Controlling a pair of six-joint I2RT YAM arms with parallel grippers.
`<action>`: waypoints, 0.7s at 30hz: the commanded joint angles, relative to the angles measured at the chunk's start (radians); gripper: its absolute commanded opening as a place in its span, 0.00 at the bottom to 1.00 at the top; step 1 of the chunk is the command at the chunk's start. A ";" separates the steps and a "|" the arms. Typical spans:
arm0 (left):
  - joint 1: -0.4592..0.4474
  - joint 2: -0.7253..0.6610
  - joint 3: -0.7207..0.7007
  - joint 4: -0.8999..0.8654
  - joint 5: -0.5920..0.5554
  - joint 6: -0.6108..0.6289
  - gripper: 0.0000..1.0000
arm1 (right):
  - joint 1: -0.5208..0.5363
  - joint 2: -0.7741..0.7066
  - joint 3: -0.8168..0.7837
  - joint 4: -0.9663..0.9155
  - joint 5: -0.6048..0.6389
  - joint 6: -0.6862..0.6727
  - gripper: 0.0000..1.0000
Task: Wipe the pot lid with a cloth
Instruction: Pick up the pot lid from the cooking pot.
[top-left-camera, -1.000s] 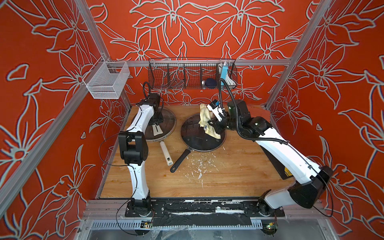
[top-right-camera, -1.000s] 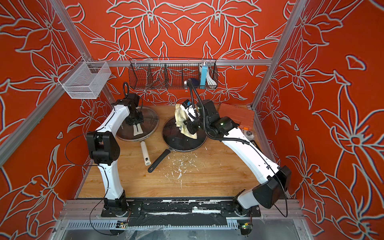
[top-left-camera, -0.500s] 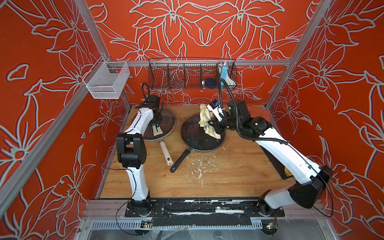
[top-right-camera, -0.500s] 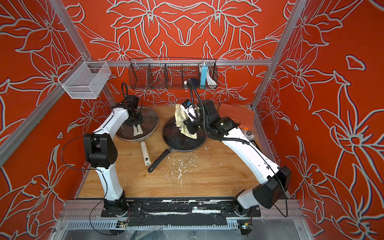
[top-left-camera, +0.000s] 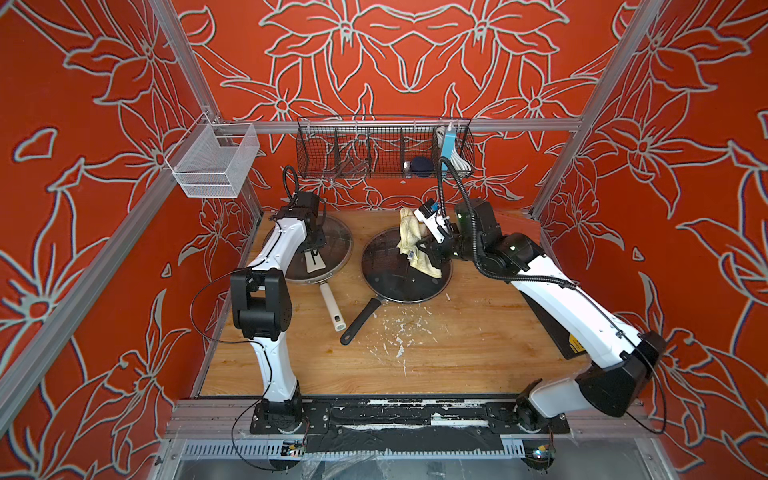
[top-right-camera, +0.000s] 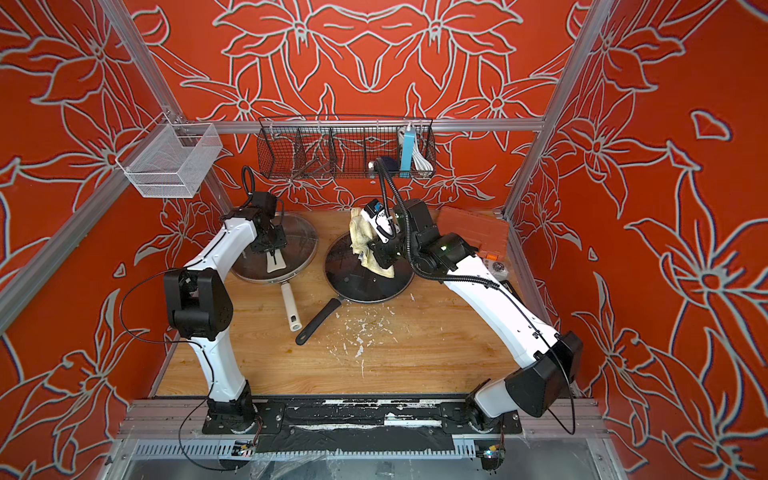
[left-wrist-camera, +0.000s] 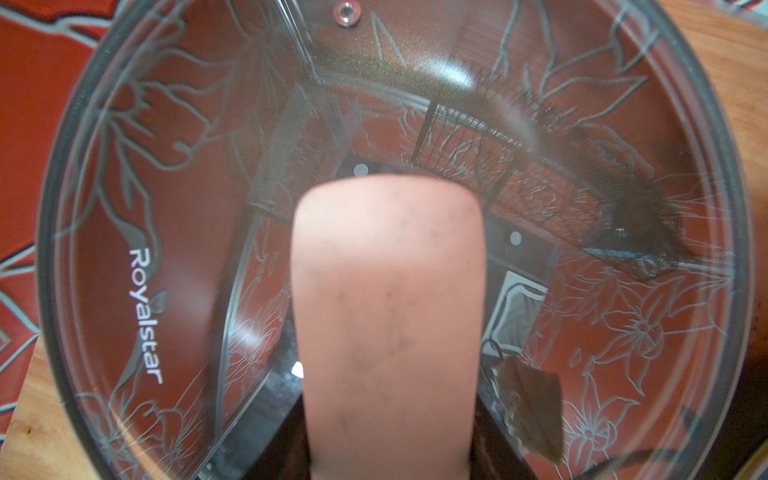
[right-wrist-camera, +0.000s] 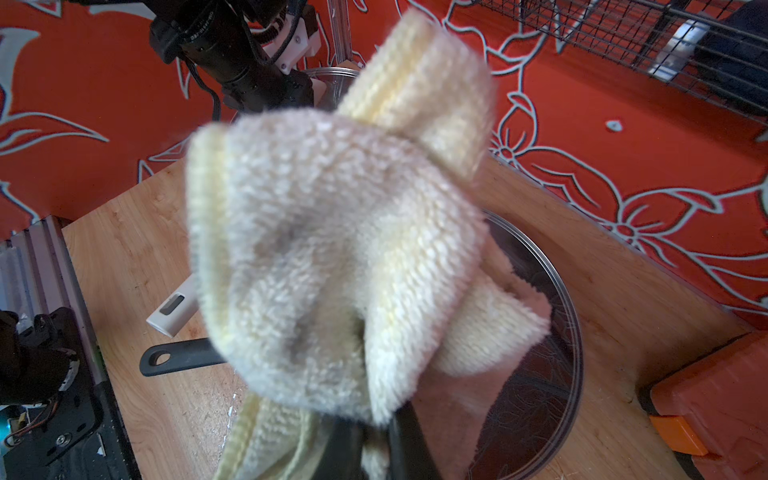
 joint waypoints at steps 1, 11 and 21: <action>0.004 -0.088 -0.012 0.048 -0.027 -0.019 0.00 | 0.003 -0.015 0.010 -0.001 -0.015 0.005 0.00; 0.005 -0.177 -0.032 0.079 -0.002 -0.045 0.00 | 0.003 -0.016 0.007 0.007 -0.021 0.013 0.00; 0.005 -0.222 0.019 0.057 0.041 -0.076 0.00 | 0.003 -0.016 0.004 0.015 -0.033 0.012 0.00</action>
